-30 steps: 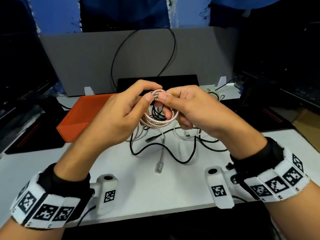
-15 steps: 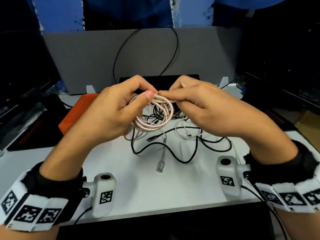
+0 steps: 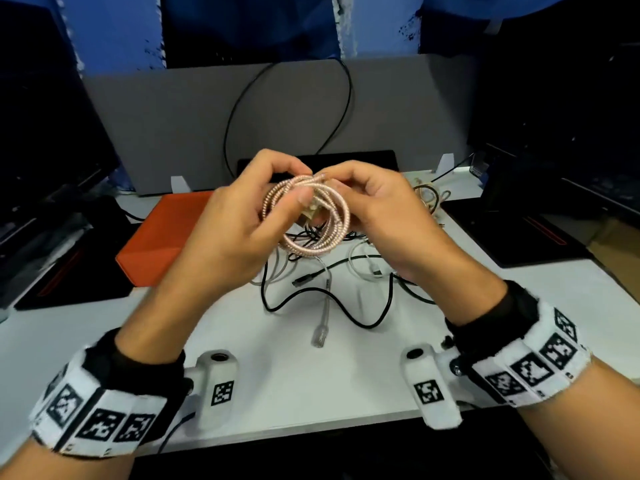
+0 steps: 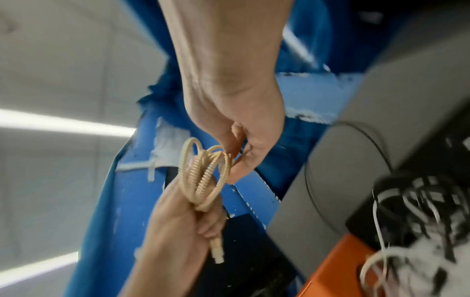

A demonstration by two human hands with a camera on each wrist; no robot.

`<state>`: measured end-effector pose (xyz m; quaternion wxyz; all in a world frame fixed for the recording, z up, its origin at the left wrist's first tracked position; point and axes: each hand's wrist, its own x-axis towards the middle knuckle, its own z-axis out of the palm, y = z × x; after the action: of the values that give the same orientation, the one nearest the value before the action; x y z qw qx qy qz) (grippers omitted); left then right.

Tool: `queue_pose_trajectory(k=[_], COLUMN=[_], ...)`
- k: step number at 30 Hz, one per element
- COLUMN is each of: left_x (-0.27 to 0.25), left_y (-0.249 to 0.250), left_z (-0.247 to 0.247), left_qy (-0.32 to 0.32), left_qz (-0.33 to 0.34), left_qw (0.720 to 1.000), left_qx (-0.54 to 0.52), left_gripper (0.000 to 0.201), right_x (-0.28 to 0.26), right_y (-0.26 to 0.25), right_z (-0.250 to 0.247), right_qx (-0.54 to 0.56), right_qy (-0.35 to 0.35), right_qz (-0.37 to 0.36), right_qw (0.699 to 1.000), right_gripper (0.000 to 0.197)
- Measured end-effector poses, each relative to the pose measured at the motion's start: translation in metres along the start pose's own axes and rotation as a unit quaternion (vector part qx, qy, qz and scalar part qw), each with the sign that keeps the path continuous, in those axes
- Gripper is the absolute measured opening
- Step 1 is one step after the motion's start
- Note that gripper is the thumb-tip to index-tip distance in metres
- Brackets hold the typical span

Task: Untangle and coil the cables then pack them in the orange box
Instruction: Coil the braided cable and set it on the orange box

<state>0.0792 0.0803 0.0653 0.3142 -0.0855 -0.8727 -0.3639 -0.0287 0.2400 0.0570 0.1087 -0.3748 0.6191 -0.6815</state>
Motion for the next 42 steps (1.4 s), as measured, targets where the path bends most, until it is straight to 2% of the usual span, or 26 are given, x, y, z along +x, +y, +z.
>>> queue_pose_trajectory(k=[2, 4, 7, 9, 10, 11, 15, 19, 22, 25, 27, 29, 30, 32, 36, 39, 42], left_x=[-0.001, -0.001, 0.001, 0.001, 0.001, 0.0, 0.0, 0.0, 0.001, 0.001, 0.002, 0.002, 0.001, 0.0, -0.001, 0.0, 0.0], left_y=[-0.001, -0.002, -0.006, -0.008, -0.009, -0.01, -0.012, -0.013, -0.009, -0.01, -0.011, -0.008, -0.007, -0.003, 0.0, 0.0, -0.001], left_z=[0.002, 0.002, 0.002, 0.003, 0.003, 0.005, 0.012, 0.01, 0.009, 0.007, 0.004, 0.002, 0.002, 0.003, 0.002, -0.004, -0.005], left_qy=[0.0, 0.015, 0.049, 0.064, 0.067, 0.066, 0.042, 0.002, -0.031, -0.029, -0.016, 0.002, 0.014, 0.033, 0.044, 0.012, -0.065], left_qz=[0.004, 0.004, 0.016, 0.022, 0.024, 0.027, 0.032, 0.015, -0.02, -0.05, -0.066, -0.083, -0.092, -0.108, -0.123, -0.13, -0.061], left_qw=[0.996, 0.993, 0.986, 0.982, 0.98, 0.979, 0.972, 0.962, 0.947, 0.936, 0.933, 0.93, 0.928, 0.926, 0.935, 0.965, 0.967], left_qx=[0.094, 0.121, 0.156, 0.179, 0.187, 0.193, 0.231, 0.272, 0.318, 0.347, 0.354, 0.359, 0.361, 0.36, 0.33, 0.23, 0.238], left_gripper=[0.013, 0.015, 0.018, 0.02, 0.021, 0.023, 0.035, 0.033, 0.033, 0.035, 0.036, 0.033, 0.032, 0.029, 0.022, 0.026, 0.031], right_x=[0.001, 0.001, 0.002, 0.002, 0.001, -0.001, -0.006, -0.005, -0.006, -0.013, -0.016, -0.017, -0.018, -0.02, -0.018, -0.016, -0.012], right_y=[0.002, 0.005, 0.008, 0.007, 0.007, 0.007, 0.006, 0.002, 0.0, -0.003, -0.005, -0.006, -0.005, -0.005, -0.007, -0.01, -0.008], right_z=[0.003, 0.002, 0.0, -0.001, -0.001, 0.001, 0.008, 0.005, 0.002, 0.004, 0.01, 0.017, 0.018, 0.02, 0.019, 0.012, 0.006], right_qx=[0.135, 0.213, 0.242, 0.23, 0.202, 0.168, 0.041, -0.165, -0.316, -0.412, -0.499, -0.6, -0.637, -0.669, -0.668, -0.643, -0.61], right_qy=[-0.026, -0.066, -0.113, -0.142, -0.152, -0.159, -0.154, -0.155, -0.126, -0.066, -0.051, -0.058, -0.06, -0.057, -0.069, -0.081, -0.072], right_qz=[0.085, 0.142, 0.201, 0.21, 0.201, 0.188, 0.151, 0.119, 0.085, 0.007, -0.042, -0.056, -0.067, -0.1, -0.155, -0.17, -0.162], right_qw=[0.987, 0.964, 0.943, 0.94, 0.946, 0.955, 0.976, 0.967, 0.936, 0.909, 0.864, 0.796, 0.765, 0.734, 0.725, 0.742, 0.772], right_gripper=[0.016, 0.02, 0.032, 0.049, 0.056, 0.054, 0.003, 0.01, 0.022, 0.019, 0.023, 0.054, 0.059, 0.057, 0.046, 0.037, 0.036])
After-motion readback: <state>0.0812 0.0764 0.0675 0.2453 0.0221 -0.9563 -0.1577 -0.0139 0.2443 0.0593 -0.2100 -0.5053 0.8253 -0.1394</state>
